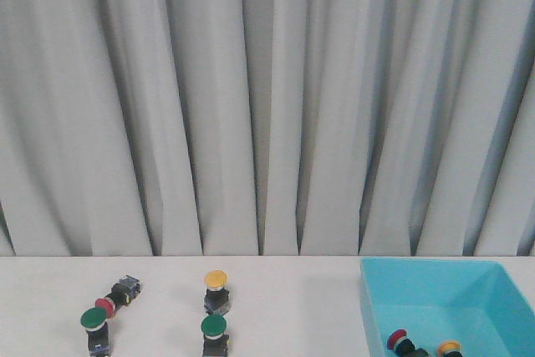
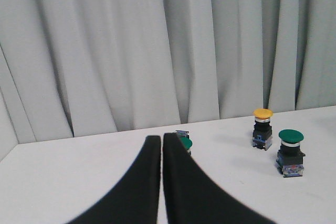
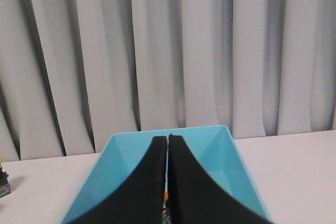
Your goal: Pick red and yellow buttons and place in box
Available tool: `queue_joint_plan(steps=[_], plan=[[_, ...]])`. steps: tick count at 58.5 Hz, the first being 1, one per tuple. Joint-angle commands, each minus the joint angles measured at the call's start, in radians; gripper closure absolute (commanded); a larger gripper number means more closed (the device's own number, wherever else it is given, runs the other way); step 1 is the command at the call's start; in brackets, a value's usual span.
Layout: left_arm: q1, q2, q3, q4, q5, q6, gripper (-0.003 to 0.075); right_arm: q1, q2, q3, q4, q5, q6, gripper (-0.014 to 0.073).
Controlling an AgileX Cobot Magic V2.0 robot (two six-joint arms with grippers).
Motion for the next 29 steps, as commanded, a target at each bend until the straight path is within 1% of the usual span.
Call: queue_joint_plan(steps=[1, 17, 29], plan=[[0.002, -0.014, 0.010, -0.006, -0.074, -0.010, 0.0726, 0.000, -0.018, 0.015, -0.012, -0.059, 0.004, 0.0598], [0.002, -0.014, 0.010, -0.006, -0.074, -0.010, 0.0726, 0.000, -0.018, 0.015, 0.065, -0.047, 0.005, 0.0598], [0.002, -0.014, 0.010, -0.006, -0.074, -0.010, 0.0726, -0.001, -0.018, 0.015, 0.070, -0.047, 0.004, 0.0598]])
